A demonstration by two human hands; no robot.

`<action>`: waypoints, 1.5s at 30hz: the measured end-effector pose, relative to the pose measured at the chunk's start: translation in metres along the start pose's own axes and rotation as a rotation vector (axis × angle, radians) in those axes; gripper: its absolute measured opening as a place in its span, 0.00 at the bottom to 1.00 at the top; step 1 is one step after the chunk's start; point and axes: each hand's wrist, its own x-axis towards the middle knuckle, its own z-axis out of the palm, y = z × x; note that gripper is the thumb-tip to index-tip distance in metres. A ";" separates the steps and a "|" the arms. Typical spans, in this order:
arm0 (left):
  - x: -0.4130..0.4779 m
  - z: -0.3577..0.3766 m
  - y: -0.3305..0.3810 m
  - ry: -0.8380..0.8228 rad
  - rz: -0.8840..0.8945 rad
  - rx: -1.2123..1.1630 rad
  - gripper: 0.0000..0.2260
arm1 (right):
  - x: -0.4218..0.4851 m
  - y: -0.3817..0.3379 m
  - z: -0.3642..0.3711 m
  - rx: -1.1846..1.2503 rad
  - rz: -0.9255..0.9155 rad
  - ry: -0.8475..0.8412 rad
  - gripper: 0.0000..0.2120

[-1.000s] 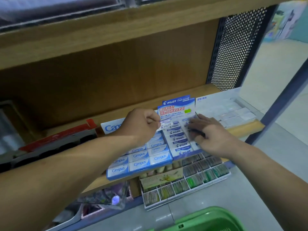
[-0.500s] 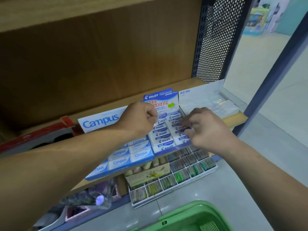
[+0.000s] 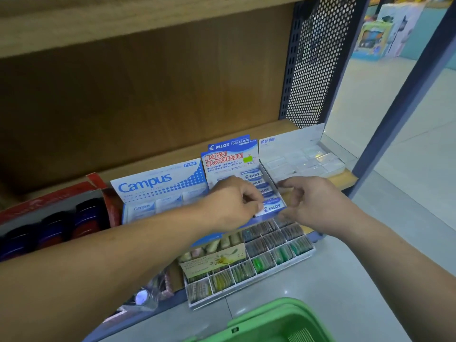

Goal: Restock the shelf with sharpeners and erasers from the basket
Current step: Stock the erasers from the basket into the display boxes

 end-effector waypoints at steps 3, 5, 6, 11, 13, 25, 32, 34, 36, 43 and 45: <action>0.002 0.002 0.002 -0.010 -0.005 0.019 0.05 | -0.003 0.005 0.004 -0.017 0.016 0.024 0.27; 0.000 0.002 0.004 -0.013 0.005 0.028 0.05 | -0.004 0.006 0.005 -0.054 0.045 0.051 0.26; -0.002 0.001 0.005 -0.009 0.015 0.039 0.05 | -0.006 0.005 0.003 -0.091 0.059 0.058 0.26; -0.037 0.000 0.007 0.210 0.188 0.149 0.10 | -0.030 -0.008 -0.007 -0.285 0.061 0.103 0.27; -0.070 0.005 0.010 0.280 0.363 0.228 0.11 | -0.057 -0.013 -0.010 -0.373 0.003 0.122 0.23; -0.247 0.197 -0.093 -0.718 -0.288 0.311 0.11 | -0.237 0.028 0.113 -0.608 0.025 -0.779 0.24; -0.247 0.251 -0.153 -0.409 -0.491 0.126 0.39 | -0.221 0.071 0.192 -0.259 0.430 -0.643 0.24; -0.249 0.273 -0.150 -0.358 -0.469 0.063 0.41 | -0.222 0.079 0.218 -0.152 0.539 -0.561 0.23; -0.251 0.294 -0.145 -0.303 -0.436 0.072 0.42 | -0.219 0.086 0.239 -0.034 0.629 -0.491 0.24; -0.242 0.321 -0.138 -0.137 -0.410 0.281 0.39 | -0.202 0.104 0.276 0.106 0.752 -0.363 0.22; -0.236 0.316 -0.152 -0.143 -0.367 0.264 0.33 | -0.200 0.102 0.285 0.089 0.743 -0.327 0.21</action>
